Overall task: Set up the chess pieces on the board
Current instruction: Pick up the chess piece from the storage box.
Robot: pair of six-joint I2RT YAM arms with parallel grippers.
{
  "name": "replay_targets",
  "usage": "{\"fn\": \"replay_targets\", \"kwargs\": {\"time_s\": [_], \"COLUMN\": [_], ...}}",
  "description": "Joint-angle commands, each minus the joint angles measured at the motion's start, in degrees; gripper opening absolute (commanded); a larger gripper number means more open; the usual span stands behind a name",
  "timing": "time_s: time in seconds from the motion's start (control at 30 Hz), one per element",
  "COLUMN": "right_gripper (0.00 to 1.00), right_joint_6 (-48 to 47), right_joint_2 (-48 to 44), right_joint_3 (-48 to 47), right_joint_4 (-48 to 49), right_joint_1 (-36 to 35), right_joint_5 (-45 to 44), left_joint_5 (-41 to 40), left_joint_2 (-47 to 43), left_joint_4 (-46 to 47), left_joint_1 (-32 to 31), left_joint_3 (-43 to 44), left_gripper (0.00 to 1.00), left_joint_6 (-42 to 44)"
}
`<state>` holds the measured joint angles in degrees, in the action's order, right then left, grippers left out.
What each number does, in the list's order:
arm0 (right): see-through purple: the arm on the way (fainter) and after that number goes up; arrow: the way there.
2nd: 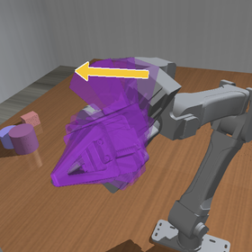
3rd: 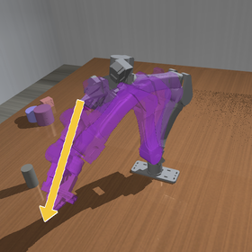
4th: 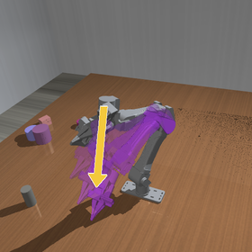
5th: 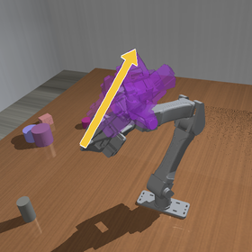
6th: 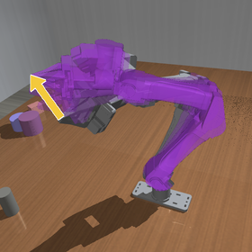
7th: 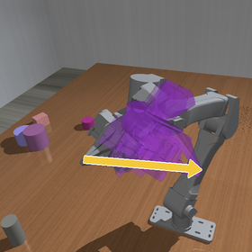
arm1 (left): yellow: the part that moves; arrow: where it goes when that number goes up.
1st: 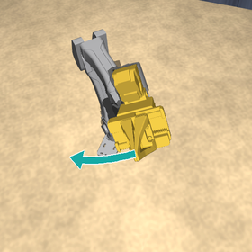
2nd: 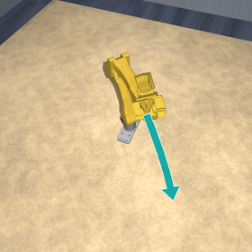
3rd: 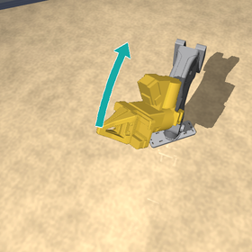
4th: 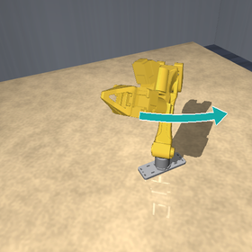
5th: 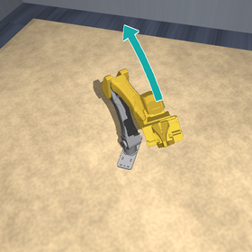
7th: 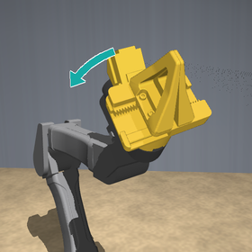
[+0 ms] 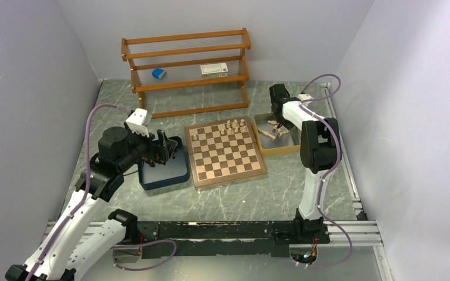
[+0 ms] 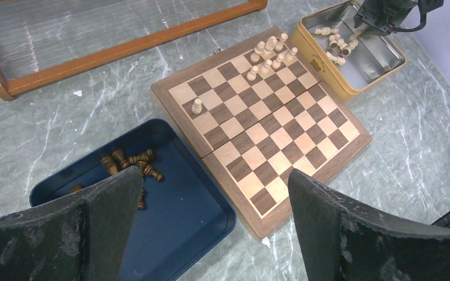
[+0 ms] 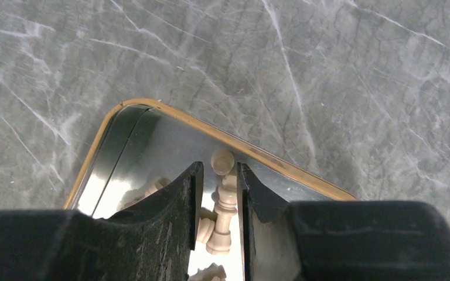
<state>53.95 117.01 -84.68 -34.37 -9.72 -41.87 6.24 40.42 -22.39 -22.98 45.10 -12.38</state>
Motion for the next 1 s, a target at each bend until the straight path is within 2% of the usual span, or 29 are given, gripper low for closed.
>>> {"fn": "replay_targets", "kwargs": {"time_s": [0.0,0.27,0.47,0.6,0.97], "right_gripper": [0.31,0.31,0.22,0.20,0.16], "right_joint_6": [2.29,1.70,0.65,-4.94,-11.11], "right_joint_2": [2.73,3.26,2.72,2.19,-0.10], "right_joint_3": [-2.72,-2.25,-1.59,-1.18,0.90], "right_joint_4": [-0.29,0.44,0.99,4.03,6.36], "right_joint_1": [0.65,0.83,0.82,0.63,-1.50], "right_joint_5": [-2.77,-3.54,-3.98,-1.61,-2.14], "left_joint_5": [0.29,0.04,-0.08,-0.02,0.21], "left_joint_2": [-0.39,-0.54,-0.95,-1.00,-0.93], "left_joint_4": [0.60,0.60,0.68,0.89,1.12], "left_joint_1": [-0.28,-0.31,-0.31,-0.27,-0.30], "left_joint_3": [0.51,0.51,0.51,0.34,0.17], "left_gripper": [0.99,0.99,0.99,0.99,0.99], "left_joint_6": [0.79,0.81,0.75,0.79,0.65]}}
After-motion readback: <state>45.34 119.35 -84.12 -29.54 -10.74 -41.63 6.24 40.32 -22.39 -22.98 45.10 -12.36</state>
